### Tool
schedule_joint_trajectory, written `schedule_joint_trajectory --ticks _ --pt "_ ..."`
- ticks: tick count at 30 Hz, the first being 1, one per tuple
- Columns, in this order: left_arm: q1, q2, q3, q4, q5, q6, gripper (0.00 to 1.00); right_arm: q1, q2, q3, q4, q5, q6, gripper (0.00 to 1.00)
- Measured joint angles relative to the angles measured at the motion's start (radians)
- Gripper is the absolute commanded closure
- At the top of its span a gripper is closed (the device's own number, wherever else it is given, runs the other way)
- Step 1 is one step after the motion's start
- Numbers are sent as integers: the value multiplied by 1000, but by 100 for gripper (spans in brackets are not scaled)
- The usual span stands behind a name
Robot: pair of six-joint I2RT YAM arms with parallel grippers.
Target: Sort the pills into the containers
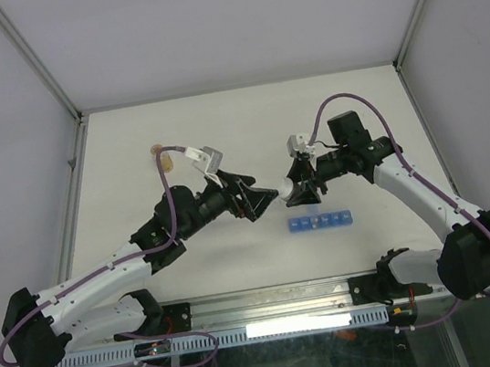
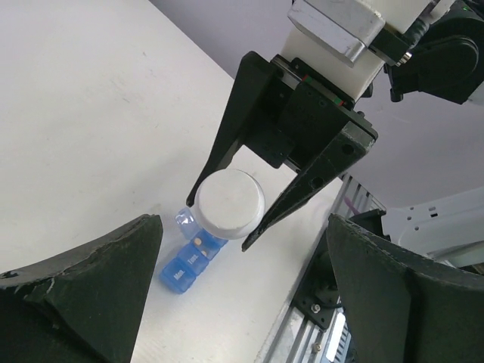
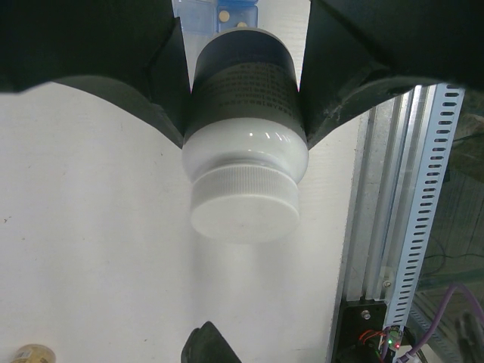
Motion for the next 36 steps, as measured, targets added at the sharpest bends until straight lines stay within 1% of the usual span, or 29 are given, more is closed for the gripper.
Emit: schedule_joint_trajectory --ticks 9,19,25,30,36 --pt "-39 11 51 -87 -117 26 6 0 0 0 0 0 -3 100" --pt "-47 37 89 -128 -158 17 8 0 0 0 0 -3 -3 100" --pt "-111 90 138 -152 -251 17 7 0 0 0 0 -4 -3 100" --pt "-138 104 155 -189 -321 16 7 0 0 0 0 -4 -3 100" --pt "-158 156 211 -194 -358 14 11 0 0 0 0 -4 -3 100"
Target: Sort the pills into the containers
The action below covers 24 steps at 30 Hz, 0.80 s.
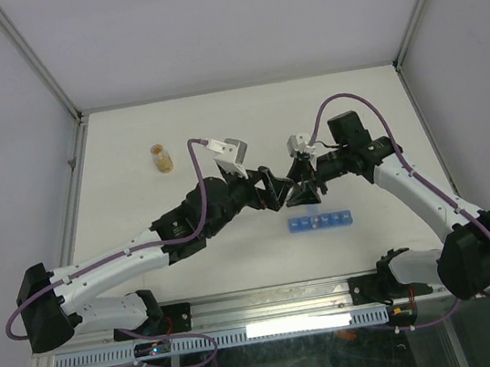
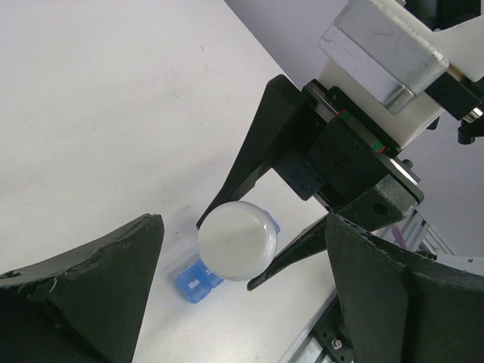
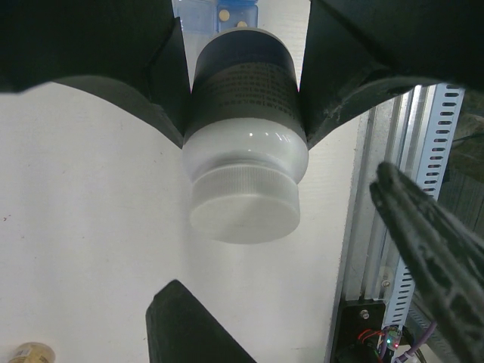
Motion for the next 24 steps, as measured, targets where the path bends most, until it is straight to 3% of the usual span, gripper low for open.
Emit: schedule_joint_trajectory --ticks 8,24 --pt "-5 65 41 -29 -26 0 31 0 0 0 0 0 0 100" --pt "-5 65 50 -57 -10 0 47 0 0 0 0 0 0 100"
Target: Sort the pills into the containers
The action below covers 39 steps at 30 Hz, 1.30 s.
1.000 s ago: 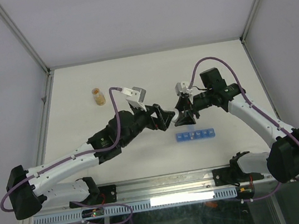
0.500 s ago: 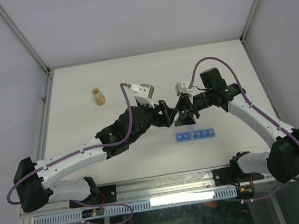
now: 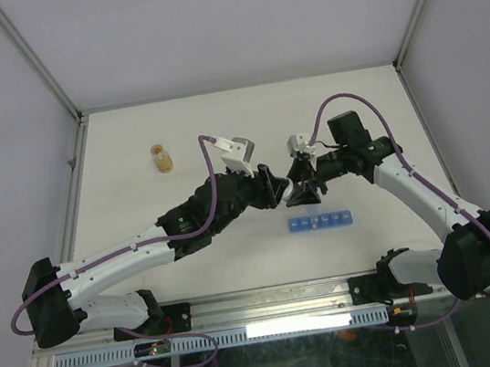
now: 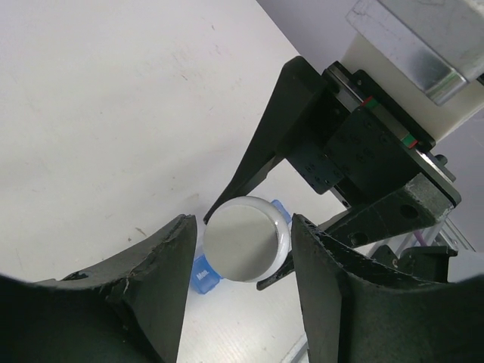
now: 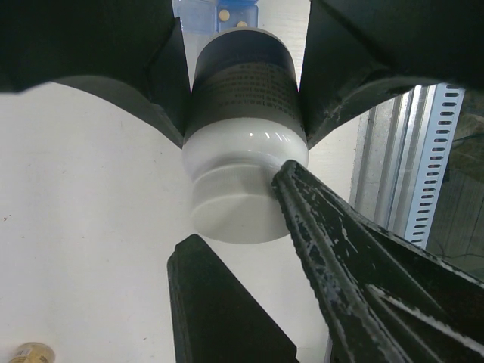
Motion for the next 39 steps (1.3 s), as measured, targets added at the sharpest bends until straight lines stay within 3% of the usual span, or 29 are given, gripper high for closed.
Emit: schedule_joint_trajectory --ticks 10,20,25,31,39 --pt "0 9 2 -12 20 0 50 0 0 0 0 0 0 100" --pt "0 17 13 -43 46 3 78 0 0 0 -5 0 0 100" --pt "4 23 15 -37 96 64 88 0 0 0 -23 -1 -2 100" --pt "40 27 10 -6 257 258 89 0 0 0 -46 -5 -10 100" --pt "155 28 -14 53 617 526 82 2 0 0 -51 -14 -27 100"
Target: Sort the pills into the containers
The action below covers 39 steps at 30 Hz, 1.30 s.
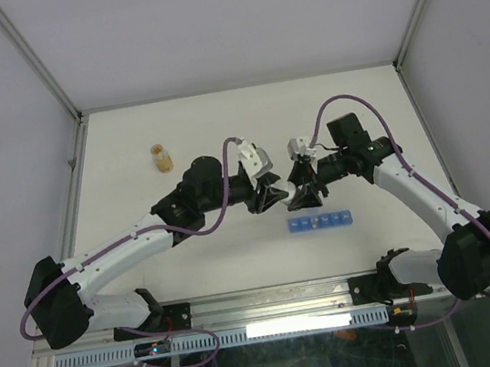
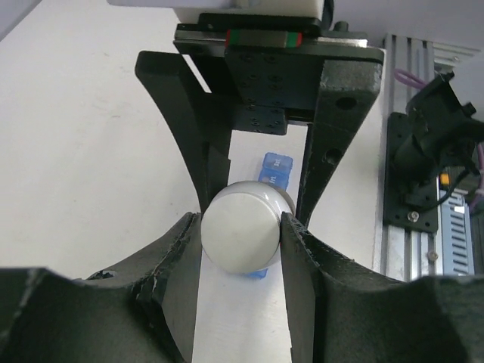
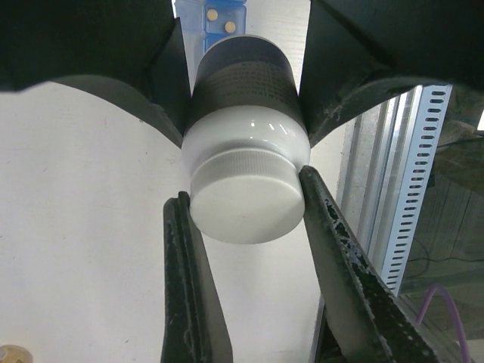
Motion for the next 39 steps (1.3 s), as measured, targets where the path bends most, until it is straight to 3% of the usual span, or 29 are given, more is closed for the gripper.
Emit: schedule_joint_trajectory --ticks 7,14,18,32,39 --pt "74 44 23 6 232 143 67 1 0 0 -3 3 -3 100" --pt "86 60 32 10 288 157 21 0 0 1 0 7 -1 100" --pt "80 54 10 65 291 122 2 -1 0 5 14 6 0 100" --pt "83 -62 -89 180 177 -1 1 -1 0 6 17 6 0 100" --pt "83 -218 -211 227 45 -107 1 -1 0 6 17 5 0 100"
